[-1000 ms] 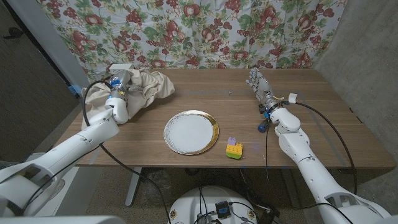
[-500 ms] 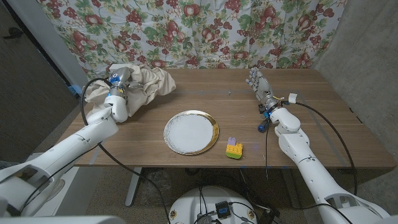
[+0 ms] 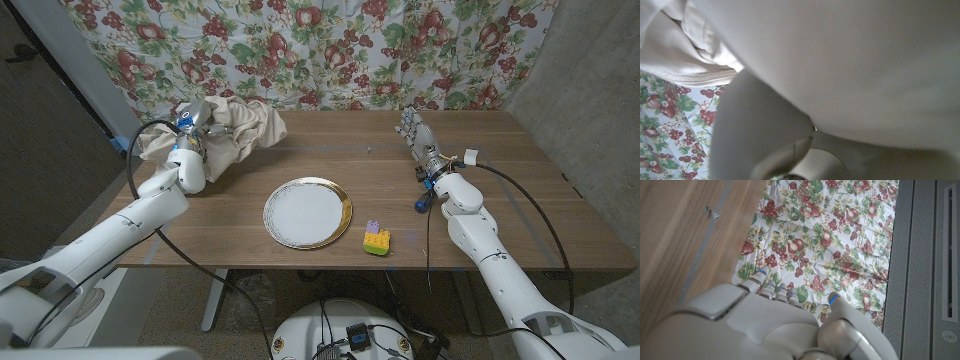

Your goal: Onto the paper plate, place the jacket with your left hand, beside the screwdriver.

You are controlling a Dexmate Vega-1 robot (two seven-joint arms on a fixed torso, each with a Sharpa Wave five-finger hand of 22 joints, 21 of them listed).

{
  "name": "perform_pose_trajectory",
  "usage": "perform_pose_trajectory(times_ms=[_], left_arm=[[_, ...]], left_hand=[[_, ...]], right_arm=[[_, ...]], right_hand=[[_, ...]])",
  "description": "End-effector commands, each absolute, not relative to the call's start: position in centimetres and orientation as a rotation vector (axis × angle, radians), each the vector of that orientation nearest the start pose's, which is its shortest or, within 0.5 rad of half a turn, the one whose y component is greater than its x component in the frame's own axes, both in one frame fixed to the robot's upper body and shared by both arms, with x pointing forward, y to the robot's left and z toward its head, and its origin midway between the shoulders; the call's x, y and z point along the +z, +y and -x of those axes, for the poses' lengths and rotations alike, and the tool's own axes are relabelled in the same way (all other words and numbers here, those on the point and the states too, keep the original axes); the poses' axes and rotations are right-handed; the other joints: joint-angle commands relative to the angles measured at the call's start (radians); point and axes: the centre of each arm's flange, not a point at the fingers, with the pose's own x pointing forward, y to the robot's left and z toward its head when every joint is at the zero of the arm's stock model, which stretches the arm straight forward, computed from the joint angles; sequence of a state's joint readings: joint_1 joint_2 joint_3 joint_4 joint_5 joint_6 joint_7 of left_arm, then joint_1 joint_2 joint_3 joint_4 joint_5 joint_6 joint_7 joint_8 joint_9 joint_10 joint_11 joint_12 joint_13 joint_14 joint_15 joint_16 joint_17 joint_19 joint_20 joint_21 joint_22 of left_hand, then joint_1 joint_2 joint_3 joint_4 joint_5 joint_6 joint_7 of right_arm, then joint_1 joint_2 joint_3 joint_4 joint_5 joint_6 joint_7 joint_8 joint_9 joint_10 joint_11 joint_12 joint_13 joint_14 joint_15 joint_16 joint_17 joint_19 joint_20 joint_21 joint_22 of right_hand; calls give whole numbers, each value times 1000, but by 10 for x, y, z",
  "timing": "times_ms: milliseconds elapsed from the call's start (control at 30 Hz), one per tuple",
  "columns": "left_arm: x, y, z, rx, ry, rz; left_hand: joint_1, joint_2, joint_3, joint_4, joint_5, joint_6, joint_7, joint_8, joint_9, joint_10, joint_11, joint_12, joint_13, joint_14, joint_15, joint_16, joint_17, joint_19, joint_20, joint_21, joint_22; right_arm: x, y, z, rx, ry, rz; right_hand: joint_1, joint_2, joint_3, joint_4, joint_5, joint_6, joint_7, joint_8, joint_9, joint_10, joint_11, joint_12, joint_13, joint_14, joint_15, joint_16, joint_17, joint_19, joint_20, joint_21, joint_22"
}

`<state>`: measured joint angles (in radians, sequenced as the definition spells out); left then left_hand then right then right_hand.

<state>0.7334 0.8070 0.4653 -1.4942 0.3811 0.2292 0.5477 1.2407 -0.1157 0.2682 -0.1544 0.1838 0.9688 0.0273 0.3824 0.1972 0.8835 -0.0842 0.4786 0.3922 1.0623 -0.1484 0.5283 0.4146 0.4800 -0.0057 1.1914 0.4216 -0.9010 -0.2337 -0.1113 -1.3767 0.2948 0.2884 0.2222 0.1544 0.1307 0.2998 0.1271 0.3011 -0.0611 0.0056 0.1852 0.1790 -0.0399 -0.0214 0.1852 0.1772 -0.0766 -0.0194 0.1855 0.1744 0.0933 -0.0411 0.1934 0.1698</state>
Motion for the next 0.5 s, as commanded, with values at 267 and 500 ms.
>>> perform_pose_trajectory(times_ms=[267, 500], left_arm=[[89, 371, -590, 655, -757, -1136], [93, 369, -582, 641, -797, -1102]], left_hand=[[243, 238, -1, 3, 6, 13, -3, -4, 5, 12, -2, -7, 10, 40, -88, -2, 10, -11, -1, 15, -6], [242, 238, -1, 3, 6, 13, -5, -8, 6, 12, -7, -9, 16, 43, -88, -3, 16, -15, 0, 20, -12]], right_arm=[[-1, -248, -626, 281, -757, 40], [-2, -249, -623, 282, -760, 43]], right_hand=[[6, 6, 9, 0, -4, 0, -2, 4, 3, 1, 3, 1, 3, 0, 1, 0, 2, 9, -27, 2, 3], [6, 7, 9, -1, -4, 1, -1, 4, 3, 1, 4, 1, 3, 0, 1, 0, 2, 9, -27, 2, 3]])
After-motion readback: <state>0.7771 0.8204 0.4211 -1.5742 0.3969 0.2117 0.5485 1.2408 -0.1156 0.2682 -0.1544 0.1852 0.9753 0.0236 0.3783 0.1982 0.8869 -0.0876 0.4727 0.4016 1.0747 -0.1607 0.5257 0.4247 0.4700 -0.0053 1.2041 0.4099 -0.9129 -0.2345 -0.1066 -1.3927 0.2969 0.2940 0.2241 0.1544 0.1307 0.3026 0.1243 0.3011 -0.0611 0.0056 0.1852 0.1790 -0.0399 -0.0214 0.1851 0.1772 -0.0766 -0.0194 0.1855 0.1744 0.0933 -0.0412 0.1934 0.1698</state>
